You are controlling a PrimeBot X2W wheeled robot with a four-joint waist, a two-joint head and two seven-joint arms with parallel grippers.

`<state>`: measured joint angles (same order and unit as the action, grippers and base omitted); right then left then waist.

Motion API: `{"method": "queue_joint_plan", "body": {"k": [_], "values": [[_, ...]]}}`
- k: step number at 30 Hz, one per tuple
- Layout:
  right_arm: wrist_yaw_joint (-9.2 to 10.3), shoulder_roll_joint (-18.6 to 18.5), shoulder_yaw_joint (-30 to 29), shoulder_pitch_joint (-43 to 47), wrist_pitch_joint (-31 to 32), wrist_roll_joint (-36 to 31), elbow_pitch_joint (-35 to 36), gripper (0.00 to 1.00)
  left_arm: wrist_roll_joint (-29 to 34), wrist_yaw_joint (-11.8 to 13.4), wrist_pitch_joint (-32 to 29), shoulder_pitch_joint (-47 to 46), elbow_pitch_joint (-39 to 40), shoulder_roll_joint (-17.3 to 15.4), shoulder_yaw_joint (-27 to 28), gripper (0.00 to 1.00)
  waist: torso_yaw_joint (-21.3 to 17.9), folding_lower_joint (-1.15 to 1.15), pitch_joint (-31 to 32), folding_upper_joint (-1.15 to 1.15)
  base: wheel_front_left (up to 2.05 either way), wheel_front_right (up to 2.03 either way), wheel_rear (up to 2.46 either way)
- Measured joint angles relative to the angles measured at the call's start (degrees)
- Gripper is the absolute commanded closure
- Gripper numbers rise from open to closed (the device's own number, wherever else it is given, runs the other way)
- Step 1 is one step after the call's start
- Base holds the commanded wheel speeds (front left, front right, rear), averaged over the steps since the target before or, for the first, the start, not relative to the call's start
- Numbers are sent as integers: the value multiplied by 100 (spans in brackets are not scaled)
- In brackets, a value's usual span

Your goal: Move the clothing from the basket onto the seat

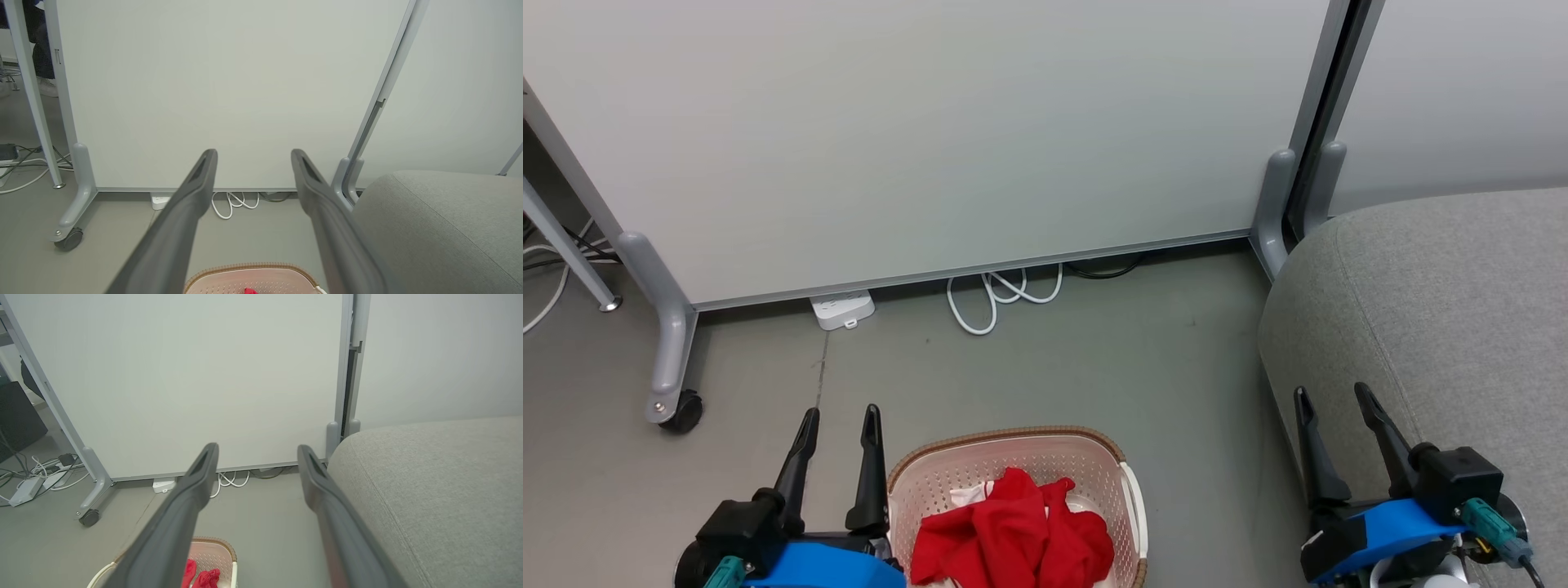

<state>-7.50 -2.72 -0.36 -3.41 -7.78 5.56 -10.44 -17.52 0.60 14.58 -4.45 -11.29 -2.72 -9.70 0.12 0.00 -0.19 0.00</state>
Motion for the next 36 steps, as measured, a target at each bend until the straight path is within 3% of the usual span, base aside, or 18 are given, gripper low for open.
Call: {"method": "queue_joint_plan", "body": {"k": [21,30,36], "values": [[0,-3,27,8,-38,-114,31,0,222,26,46,2,-53,-2,-27,0,-1,0,-28,0,0,0,0],[0,-5,248,-388,-34,-100,355,0,423,-78,47,-234,-321,-2,-18,0,-184,0,-653,0,0,0,0],[0,-5,435,-847,-57,-121,600,0,444,-193,47,-647,-951,-42,3,0,-400,1,-1339,0,0,0,0]]}}
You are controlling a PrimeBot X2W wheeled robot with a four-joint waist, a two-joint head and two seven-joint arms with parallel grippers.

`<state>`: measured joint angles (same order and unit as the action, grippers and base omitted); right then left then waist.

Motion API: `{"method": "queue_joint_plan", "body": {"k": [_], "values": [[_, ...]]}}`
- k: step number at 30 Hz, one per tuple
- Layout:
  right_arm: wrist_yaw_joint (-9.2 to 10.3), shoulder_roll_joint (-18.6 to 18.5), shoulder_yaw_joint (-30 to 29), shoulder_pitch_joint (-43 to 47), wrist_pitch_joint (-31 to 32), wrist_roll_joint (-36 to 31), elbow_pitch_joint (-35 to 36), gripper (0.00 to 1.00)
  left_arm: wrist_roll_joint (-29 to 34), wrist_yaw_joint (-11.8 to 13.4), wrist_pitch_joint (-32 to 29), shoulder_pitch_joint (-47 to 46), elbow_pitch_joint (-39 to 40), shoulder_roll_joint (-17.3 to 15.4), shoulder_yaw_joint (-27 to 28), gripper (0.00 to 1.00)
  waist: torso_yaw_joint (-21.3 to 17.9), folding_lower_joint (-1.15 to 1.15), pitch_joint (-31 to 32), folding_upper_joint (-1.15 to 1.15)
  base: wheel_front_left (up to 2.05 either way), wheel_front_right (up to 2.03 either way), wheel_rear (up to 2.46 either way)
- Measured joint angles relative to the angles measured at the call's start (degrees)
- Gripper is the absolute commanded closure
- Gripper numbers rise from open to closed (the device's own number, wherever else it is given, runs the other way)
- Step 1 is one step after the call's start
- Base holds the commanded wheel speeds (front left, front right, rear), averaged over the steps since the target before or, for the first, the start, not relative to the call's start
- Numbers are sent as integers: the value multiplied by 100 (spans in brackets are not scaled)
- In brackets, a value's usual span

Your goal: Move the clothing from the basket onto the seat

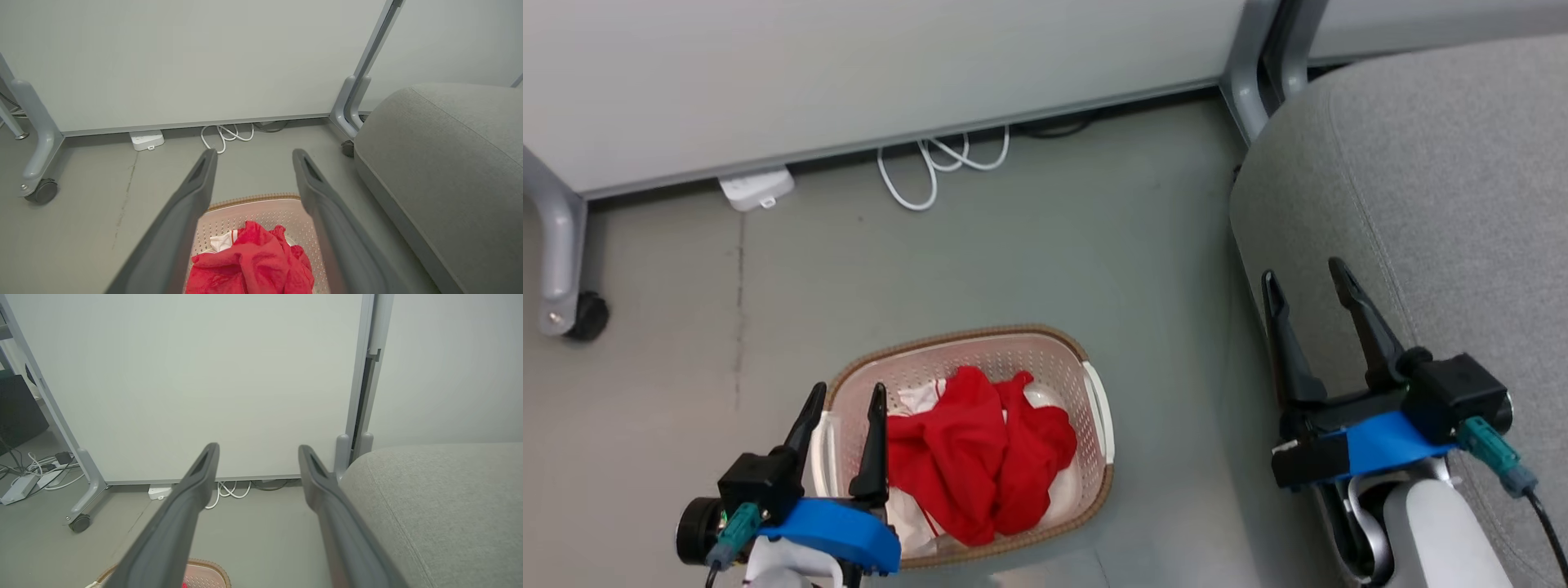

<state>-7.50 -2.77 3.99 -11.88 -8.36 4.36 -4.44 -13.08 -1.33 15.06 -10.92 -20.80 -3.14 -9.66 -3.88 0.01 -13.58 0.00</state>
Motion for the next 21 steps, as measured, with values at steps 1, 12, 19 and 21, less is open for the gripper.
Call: {"method": "queue_joint_plan", "body": {"k": [1,12,19,21], "values": [[0,-1,15,-81,-7,4,38,0,5,-22,-1,-113,-144,-22,2,0,-40,0,-131,0,0,0,0],[0,-4,414,-872,-266,144,64,0,-1,-110,-193,-1446,-2120,-215,22,0,-561,1,-1622,0,0,0,0],[0,-8,615,-1151,-453,430,-16,0,2,130,-345,-2069,-3032,-417,116,0,-1015,1,-2332,0,0,0,0],[0,-5,683,-1182,-490,537,-48,0,-48,148,-369,-2218,-3207,-499,182,0,-1143,1,-2505,0,0,0,0]]}}
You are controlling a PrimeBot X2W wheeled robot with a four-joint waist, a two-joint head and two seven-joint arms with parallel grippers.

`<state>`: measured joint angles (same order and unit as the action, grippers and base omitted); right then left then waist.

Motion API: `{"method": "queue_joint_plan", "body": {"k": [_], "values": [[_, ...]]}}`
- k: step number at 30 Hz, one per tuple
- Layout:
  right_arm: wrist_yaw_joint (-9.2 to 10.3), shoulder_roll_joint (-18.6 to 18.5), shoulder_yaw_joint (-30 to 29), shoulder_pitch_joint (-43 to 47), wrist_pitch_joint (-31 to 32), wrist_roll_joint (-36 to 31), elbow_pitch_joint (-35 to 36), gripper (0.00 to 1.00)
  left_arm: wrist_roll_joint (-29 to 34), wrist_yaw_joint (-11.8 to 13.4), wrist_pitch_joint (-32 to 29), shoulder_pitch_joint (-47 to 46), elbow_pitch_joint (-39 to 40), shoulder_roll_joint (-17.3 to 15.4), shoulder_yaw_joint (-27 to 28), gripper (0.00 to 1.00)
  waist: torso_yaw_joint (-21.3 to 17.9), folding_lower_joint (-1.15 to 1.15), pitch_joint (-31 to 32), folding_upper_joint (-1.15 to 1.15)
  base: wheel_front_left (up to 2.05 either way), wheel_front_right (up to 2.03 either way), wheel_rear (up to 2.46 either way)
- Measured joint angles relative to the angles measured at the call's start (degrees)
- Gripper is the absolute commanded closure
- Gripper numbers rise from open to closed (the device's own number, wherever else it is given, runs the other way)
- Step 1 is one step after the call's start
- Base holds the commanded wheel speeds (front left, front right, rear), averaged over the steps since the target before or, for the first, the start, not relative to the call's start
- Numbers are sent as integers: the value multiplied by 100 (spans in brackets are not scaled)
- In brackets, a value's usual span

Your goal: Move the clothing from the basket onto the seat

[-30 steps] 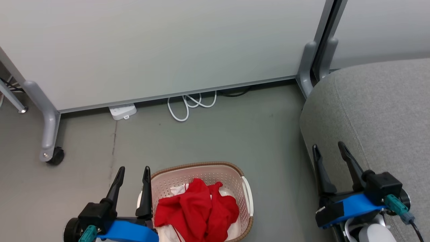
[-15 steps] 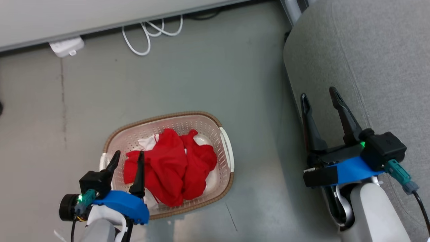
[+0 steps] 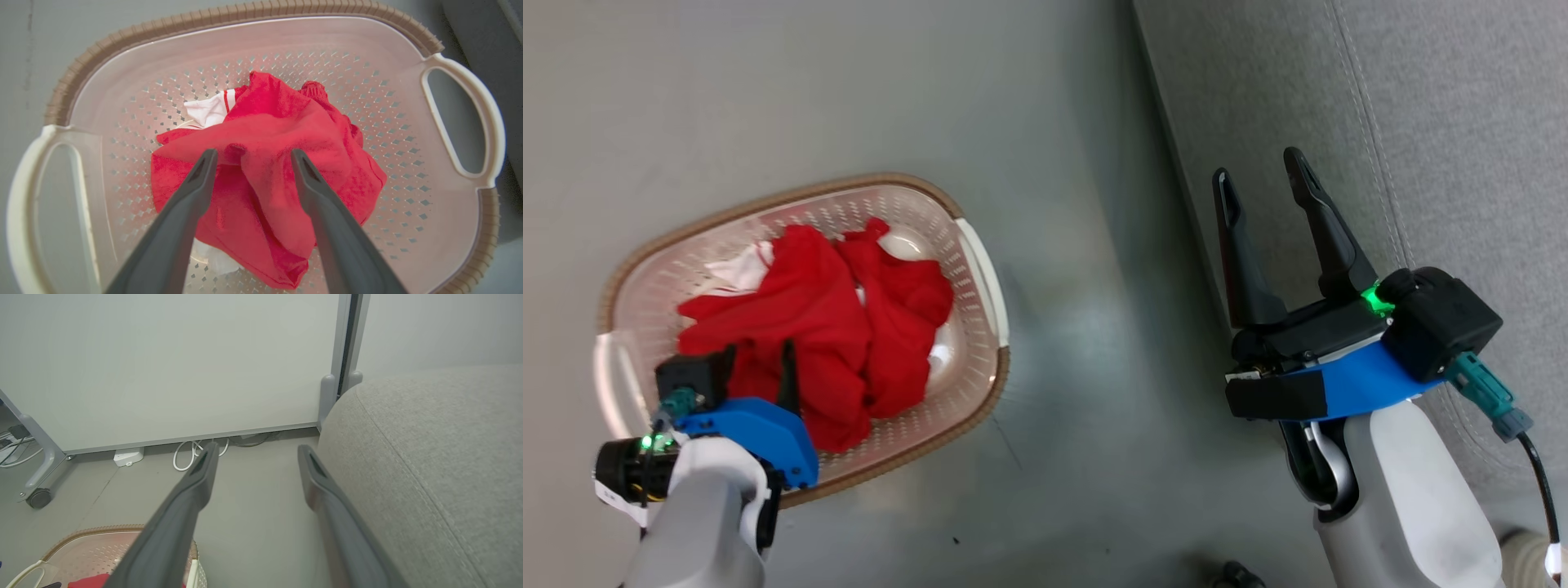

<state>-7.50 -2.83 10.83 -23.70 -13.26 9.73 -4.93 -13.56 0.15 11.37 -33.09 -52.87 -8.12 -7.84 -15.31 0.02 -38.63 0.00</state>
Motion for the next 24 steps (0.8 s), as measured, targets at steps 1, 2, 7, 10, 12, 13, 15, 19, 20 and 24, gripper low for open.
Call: {"method": "queue_joint_plan", "body": {"k": [1,2,7,10,12,13,15,19,20,24], "values": [[-1,-1,27,-13,-30,44,-16,0,-27,0,-2,-60,-70,-37,21,0,-61,0,-80,0,0,0,0],[-1,-1,47,-29,-48,89,-35,0,-46,12,-16,-125,-142,-71,37,0,-122,0,-161,0,0,0,0],[-1,0,134,-131,-135,260,-136,0,-101,100,-70,-360,-458,-230,126,0,-394,0,-491,0,0,0,0],[0,-1,153,-194,-163,312,-181,0,-152,100,-70,-461,-598,-256,153,13,-518,0,-619,0,0,0,0],[0,-1,158,-215,-165,352,-207,0,-154,100,-62,-493,-669,-252,143,68,-567,0,-669,0,0,0,0],[0,-1,164,-215,-167,354,-220,0,-155,96,-49,-502,-706,-243,134,93,-581,-1,-683,0,0,0,0],[0,-1,170,-220,-171,393,-232,0,-161,86,-10,-519,-777,-236,110,100,-591,-1,-693,0,0,0,0],[0,-1,171,-288,-172,420,-191,0,-194,36,92,-549,-866,-233,66,100,-587,-1,-687,0,0,0,0],[0,0,171,-305,-172,426,-183,0,-194,30,108,-549,-901,-231,55,100,-583,-1,-681,0,0,0,0],[-1,0,168,-305,-172,423,-167,0,-201,18,145,-563,-1013,-197,25,100,-551,-1,-651,0,0,0,0]]}}
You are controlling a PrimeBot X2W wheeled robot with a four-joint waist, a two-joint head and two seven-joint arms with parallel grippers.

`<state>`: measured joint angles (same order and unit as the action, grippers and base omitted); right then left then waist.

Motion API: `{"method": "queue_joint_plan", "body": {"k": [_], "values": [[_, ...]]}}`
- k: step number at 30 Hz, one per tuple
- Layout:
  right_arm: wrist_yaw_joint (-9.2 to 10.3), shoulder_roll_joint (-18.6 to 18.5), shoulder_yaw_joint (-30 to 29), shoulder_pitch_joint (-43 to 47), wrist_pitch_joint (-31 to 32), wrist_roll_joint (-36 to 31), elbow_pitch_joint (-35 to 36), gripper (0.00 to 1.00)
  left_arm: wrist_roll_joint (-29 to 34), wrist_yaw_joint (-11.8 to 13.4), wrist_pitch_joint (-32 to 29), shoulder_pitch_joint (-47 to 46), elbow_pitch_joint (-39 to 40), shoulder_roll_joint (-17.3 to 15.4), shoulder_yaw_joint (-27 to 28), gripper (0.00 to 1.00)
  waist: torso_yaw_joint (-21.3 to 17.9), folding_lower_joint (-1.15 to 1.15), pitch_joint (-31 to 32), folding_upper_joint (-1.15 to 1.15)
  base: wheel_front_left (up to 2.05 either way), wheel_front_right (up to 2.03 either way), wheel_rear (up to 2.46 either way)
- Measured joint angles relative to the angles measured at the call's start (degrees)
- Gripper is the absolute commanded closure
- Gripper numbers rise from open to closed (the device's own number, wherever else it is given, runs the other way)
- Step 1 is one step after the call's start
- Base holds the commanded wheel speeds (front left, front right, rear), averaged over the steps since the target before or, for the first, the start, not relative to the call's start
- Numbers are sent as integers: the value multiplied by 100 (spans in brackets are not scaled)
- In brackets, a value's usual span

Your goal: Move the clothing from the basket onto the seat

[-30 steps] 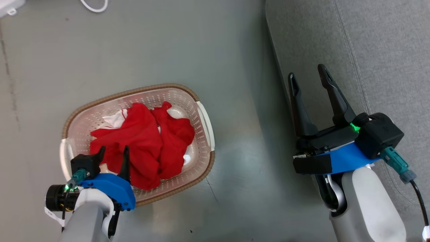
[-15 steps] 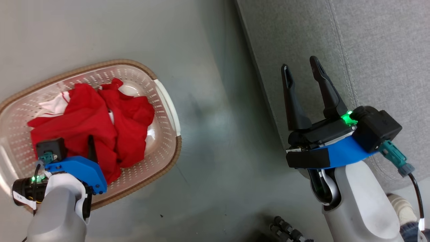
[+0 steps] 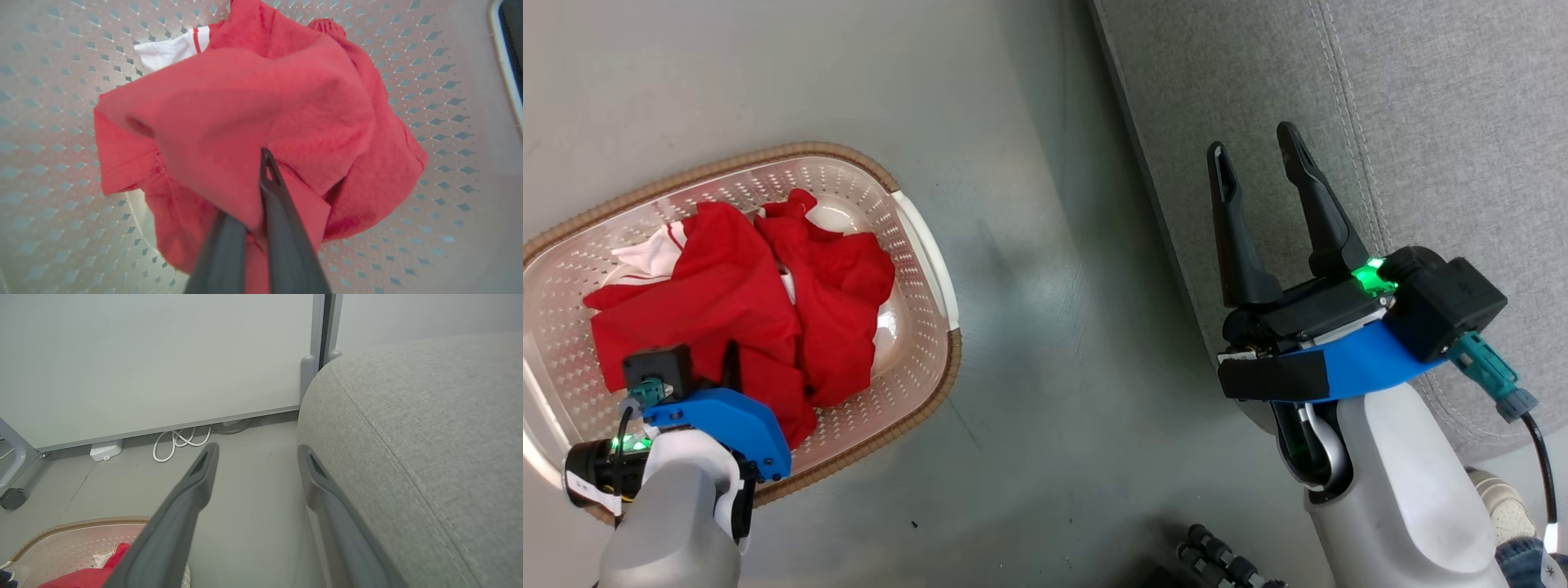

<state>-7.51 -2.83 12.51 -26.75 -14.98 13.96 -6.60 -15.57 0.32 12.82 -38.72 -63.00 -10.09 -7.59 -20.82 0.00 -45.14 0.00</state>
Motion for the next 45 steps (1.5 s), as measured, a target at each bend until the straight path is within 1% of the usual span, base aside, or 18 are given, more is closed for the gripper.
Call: {"method": "queue_joint_plan", "body": {"k": [8,15,20,28,32,34,37,41,45], "values": [[0,0,-3,4,0,-58,-58,0,-33,-96,90,-83,-177,69,-75,100,63,-1,108,0,0,0,0],[0,2,-23,37,-2,-155,-211,0,-92,-154,177,-75,-274,227,-153,100,130,-1,498,0,0,0,0],[0,1,-156,196,-11,-269,-388,0,-23,-227,199,9,-274,401,-310,100,225,-1,944,0,0,0,0],[0,5,-299,576,-8,-541,-789,0,310,-512,216,190,-309,635,-958,100,481,-1,1899,0,0,0,0],[0,3,-393,934,88,-616,-928,0,302,-649,216,396,-160,713,-1280,100,646,-2,2462,0,0,0,0],[0,3,-413,1066,141,-647,-938,0,137,-706,216,527,34,716,-1502,100,735,-2,2751,0,0,0,0],[1,4,-434,1260,246,-692,-929,0,-358,-753,218,741,441,714,-1927,100,864,-2,3173,0,0,0,0],[0,4,-501,1519,392,-732,-837,0,-998,-756,148,907,999,723,-2555,100,1041,-2,3687,0,0,0,0],[0,2,-536,1761,517,-750,-724,0,-1408,-762,27,910,1422,725,-3065,100,1231,-2,4100,0,0,0,0]]}}
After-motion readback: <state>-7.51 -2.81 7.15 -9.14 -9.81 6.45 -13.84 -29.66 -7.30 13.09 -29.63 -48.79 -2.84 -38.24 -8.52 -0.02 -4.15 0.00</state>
